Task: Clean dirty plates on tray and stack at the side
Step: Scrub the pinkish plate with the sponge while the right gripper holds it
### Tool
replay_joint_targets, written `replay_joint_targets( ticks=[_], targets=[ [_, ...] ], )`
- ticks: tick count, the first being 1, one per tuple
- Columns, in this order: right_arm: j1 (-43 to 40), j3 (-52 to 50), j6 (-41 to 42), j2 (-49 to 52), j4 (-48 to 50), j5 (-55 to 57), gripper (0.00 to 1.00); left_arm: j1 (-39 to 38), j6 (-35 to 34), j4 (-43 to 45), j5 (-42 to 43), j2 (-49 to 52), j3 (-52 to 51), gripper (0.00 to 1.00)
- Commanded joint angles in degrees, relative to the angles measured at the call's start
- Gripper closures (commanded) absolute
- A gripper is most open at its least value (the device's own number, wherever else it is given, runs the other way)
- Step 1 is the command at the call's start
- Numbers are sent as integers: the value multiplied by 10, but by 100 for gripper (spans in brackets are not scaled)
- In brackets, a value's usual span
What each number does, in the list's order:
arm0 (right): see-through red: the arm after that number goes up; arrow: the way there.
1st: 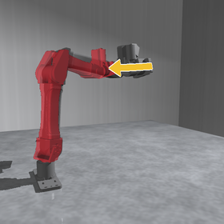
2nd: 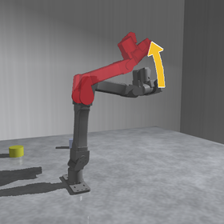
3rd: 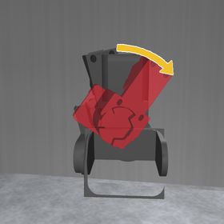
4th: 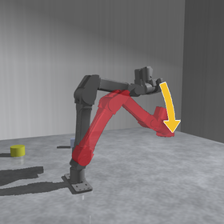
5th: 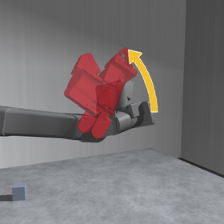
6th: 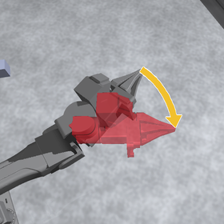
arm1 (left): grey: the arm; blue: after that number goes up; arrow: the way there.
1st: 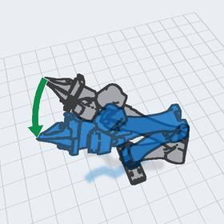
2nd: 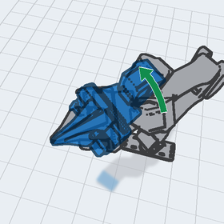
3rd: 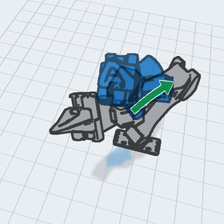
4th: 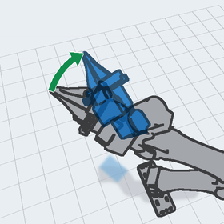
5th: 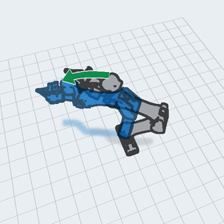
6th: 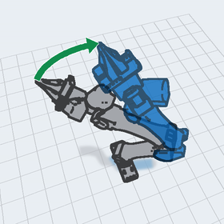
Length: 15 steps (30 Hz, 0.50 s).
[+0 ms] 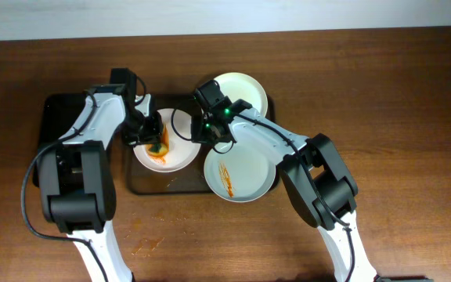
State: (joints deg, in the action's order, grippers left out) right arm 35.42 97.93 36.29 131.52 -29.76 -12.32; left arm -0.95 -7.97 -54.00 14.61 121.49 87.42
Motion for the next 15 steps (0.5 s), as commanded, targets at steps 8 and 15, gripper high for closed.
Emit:
replay_joint_targets(
  ticks=[8,15],
  targets=[
    [6,2,6,10,5,5,96,-13,36,-57,13,6,-22,99],
    [6,2,6,10,10,5,96,-14,-188,-93,-197,6,-22,99]
  ],
)
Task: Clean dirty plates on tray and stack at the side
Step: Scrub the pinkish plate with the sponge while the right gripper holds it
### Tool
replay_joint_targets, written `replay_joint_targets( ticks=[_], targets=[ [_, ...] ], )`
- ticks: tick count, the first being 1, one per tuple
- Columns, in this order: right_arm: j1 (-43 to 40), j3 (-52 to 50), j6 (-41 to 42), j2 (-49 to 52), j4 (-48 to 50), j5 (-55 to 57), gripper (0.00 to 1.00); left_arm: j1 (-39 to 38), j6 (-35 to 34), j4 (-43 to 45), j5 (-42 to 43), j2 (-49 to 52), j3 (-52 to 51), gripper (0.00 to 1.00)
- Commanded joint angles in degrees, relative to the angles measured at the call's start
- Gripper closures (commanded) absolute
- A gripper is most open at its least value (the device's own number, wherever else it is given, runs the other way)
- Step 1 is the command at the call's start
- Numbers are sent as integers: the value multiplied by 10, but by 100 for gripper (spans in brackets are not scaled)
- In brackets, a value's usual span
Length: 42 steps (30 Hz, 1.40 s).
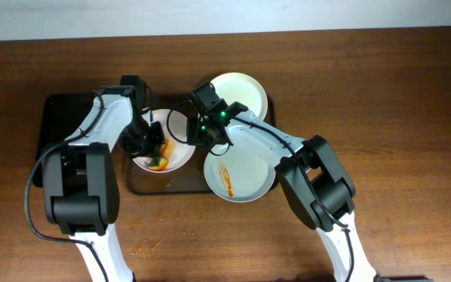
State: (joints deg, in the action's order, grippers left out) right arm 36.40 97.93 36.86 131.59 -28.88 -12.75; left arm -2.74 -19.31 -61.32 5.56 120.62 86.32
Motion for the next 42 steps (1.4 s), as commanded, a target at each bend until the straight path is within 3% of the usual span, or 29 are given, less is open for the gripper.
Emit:
replay_joint_targets(
  ticks=[1,4,7,12,19,22,24,28,34,37,39,42],
  targets=[
    [-4,2,0,10,2,10,96,0,-74,-35,-102,15,-11,99],
    [-4,2,0,10,2,10,96,-6,5,-70,-31,15,-11,99],
    [-5,2,0,10,16,9,96,1,7,-50,-30,15,-11,99],
    [-13,24,-82,10,22,-36,83,2,7,-23,-30,15,-11,99],
    [-6,38,-100,29,9,-35,84,2,7,-21,-30,15,-11,99],
    [0,38,-80,34,-3,-33,96,2,7,-17,-30,15,-11,99],
    [1,38,-40,34,-25,-33,96,2,7,-1,-30,15,-11,99],
    [-6,40,0,34,-57,-34,96,2,7,48,-83,15,-11,99],
    [-12,52,10,34,-95,-31,96,2,8,200,-189,15,-11,99],
    [-12,52,10,34,-94,-31,96,2,8,189,-197,15,-11,99],
    [-12,52,10,34,-93,-31,96,2,24,146,-138,15,-11,99],
    [-12,52,10,34,-93,-31,96,2,123,120,71,15,-11,99]
  ],
)
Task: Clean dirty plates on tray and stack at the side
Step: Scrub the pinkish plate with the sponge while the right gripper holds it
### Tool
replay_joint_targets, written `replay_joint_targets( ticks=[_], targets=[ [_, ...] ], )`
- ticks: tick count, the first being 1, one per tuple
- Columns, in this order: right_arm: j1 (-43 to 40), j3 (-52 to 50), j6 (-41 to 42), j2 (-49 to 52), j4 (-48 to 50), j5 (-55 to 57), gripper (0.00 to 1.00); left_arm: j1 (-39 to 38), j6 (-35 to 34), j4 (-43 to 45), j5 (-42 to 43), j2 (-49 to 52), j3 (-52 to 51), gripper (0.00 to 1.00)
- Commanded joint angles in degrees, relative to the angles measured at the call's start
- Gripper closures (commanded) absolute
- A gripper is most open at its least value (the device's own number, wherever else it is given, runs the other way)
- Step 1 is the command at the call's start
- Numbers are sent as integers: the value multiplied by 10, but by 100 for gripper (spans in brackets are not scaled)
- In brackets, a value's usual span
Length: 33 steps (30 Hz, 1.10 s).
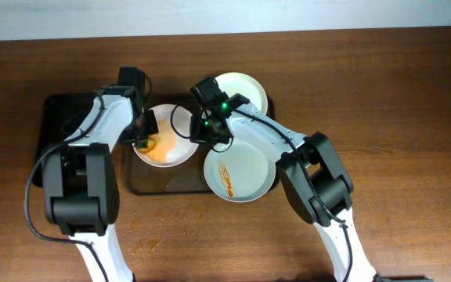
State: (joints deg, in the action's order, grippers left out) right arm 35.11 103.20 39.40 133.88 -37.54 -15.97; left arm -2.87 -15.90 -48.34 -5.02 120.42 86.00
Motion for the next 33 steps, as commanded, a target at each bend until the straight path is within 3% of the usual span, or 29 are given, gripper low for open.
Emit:
replay_joint_targets(
  ticks=[1,4,8,11,13,20,23,28,33],
  targets=[
    [1,-1,-16,11,-6,1,96,4,136,2,267,17,-8,99],
    [1,-1,-16,11,-7,1,96,4,143,61,275,17,-8,99],
    [1,-1,-16,11,-6,3,96,4,120,141,138,17,-8,99],
    [1,-1,-16,11,-6,8,96,4,71,105,54,17,-8,99],
    [1,-1,-16,11,-6,8,96,4,33,34,20,17,-8,99],
    [1,-1,-16,11,-7,7,96,4,28,-153,56,17,12,99],
    [1,-1,-16,11,-7,8,96,4,144,-178,207,17,14,99],
    [1,-1,-16,11,-6,8,96,4,156,-236,226,17,14,99],
    [1,-1,-16,11,-6,8,96,4,86,-75,149,17,14,99]
  ],
)
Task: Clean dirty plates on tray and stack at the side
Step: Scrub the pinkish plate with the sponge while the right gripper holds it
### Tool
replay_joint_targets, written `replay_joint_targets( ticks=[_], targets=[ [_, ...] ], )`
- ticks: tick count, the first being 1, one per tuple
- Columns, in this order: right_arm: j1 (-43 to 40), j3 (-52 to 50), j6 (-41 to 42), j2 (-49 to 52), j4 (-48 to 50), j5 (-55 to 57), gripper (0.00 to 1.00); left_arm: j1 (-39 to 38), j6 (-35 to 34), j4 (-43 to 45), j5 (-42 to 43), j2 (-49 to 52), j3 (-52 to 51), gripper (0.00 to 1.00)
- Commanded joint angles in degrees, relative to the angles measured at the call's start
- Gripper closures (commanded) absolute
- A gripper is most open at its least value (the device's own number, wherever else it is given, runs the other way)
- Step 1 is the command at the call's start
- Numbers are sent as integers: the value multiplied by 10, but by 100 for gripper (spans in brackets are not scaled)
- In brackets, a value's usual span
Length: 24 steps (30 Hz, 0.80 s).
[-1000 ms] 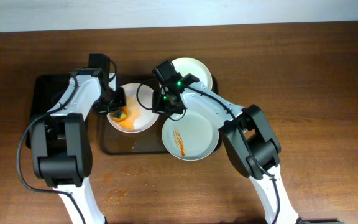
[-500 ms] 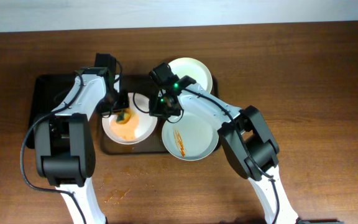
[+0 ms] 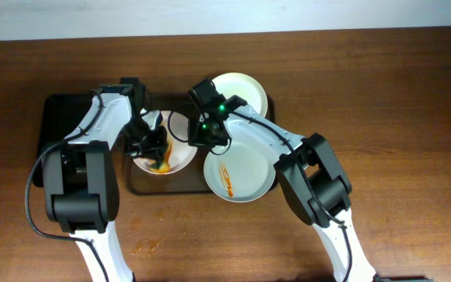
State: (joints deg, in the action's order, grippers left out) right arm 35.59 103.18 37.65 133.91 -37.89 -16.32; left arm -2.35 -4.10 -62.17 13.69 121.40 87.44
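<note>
A white plate (image 3: 174,153) smeared with orange sauce sits on the brown tray (image 3: 143,184), and looks slightly tilted. My left gripper (image 3: 153,149) is shut on a yellow-green sponge (image 3: 161,163) that presses on the plate's lower middle. My right gripper (image 3: 196,135) is at the plate's right rim and seems shut on it. A second plate (image 3: 245,172) with orange streaks lies to the right, overlapping the tray's edge. Behind it, a clean plate (image 3: 245,88) rests on the table.
A black tray (image 3: 53,125) lies at the far left under the left arm. An orange stain (image 3: 147,247) marks the table near the front edge. The table's right half is bare wood.
My left gripper and the sponge have moved from the plate's upper left to its lower middle. The wide orange film on the plate has shrunk. The right gripper stays at the rim.
The sponge sat at the plate's middle with sauce below it, then at the lower part, then at the upper left. Now it is back at the lower middle. The right gripper kept to the plate's right rim throughout, and the other two plates have not moved.
</note>
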Motion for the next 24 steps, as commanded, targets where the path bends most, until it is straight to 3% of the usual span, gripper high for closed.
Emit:
replay_joint_targets(
  ticks=[1,4,8,11,13,16,18,22,24],
  targets=[
    [-4,-1,2,10,-3,11,96,-1,-32,101,-48,7,0,99],
    [-4,-1,2,10,-3,13,96,-3,-77,137,-132,7,0,99],
    [-4,-1,2,10,-3,16,96,-2,-183,59,-315,7,0,99],
    [-4,-1,2,10,-3,15,96,-2,-195,32,-341,7,0,99],
    [-4,-1,2,10,-3,15,96,-5,-186,23,-300,7,0,99],
    [-4,-1,2,10,-3,15,96,-5,-8,32,-24,7,0,99],
    [-4,-1,2,10,-3,15,96,-5,51,31,111,7,0,99],
    [-4,-1,1,10,-3,15,96,-5,56,58,143,7,0,99],
    [-4,-1,1,10,-3,15,96,-5,5,101,95,7,0,99]
  ],
)
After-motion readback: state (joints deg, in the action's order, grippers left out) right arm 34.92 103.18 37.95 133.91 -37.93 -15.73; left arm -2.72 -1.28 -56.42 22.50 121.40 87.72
